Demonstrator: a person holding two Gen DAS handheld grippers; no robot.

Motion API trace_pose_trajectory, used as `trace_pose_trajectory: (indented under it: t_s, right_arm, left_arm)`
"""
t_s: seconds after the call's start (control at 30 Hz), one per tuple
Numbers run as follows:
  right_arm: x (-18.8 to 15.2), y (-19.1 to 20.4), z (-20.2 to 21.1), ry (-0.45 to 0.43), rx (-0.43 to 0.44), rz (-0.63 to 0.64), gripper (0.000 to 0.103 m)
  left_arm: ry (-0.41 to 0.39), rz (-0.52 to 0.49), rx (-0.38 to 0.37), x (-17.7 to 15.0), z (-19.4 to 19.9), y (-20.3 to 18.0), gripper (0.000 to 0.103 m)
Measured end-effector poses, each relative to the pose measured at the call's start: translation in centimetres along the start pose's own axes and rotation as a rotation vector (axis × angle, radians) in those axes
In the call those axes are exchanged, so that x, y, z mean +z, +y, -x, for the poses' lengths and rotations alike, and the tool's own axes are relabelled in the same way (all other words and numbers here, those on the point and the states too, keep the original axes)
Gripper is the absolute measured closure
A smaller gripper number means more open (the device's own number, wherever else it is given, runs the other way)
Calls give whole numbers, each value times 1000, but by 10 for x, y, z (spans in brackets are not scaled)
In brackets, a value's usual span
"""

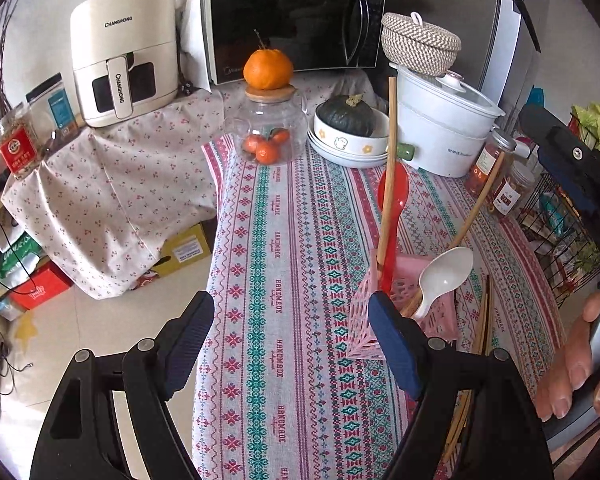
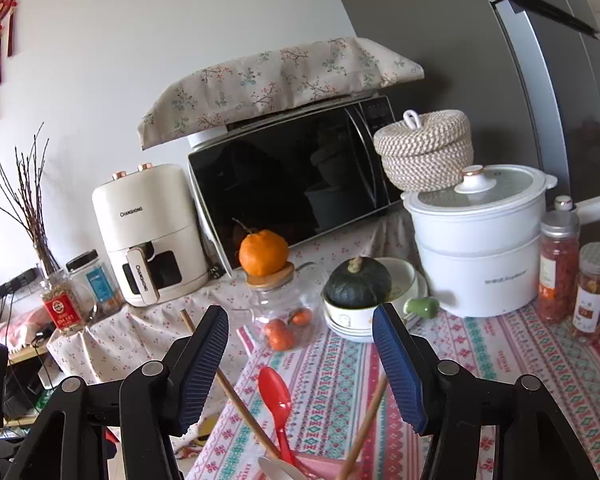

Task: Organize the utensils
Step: 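Open the right tool to drop the white spoon into the basket, then move both tools back toward the loose chopsticks on the cloth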

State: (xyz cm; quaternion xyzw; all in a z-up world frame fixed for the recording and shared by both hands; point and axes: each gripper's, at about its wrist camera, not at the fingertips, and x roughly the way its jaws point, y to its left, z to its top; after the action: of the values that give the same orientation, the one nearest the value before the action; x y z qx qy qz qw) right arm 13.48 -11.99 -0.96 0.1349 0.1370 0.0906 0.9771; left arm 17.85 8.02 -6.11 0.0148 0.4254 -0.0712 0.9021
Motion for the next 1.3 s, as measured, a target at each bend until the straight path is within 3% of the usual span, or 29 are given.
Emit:
trace_pose_trajectory:
  t_s: [0.1,0.23,0.53,0.9,1.3]
  right_arm:
    - [11,-8,14,36,-37,36,25]
    - [21,-25,33,106,-80,48,18]
    - [13,-64,61,231,-139,53,9]
    - [-29,-95,30,564,-229,42,8]
    - [-57,-122,2,722,-265,22,8]
  left_arm:
    - [-6,-1,-16,-4,7,-9,21]
    - [0,-8,-46,-12,15,-26,21]
    - [22,-27,-78,-33,23,-54,21]
    - [102,-65,-74,-49,0,-70,21]
    - [169,-105,-103,-57,-22,-89,22]
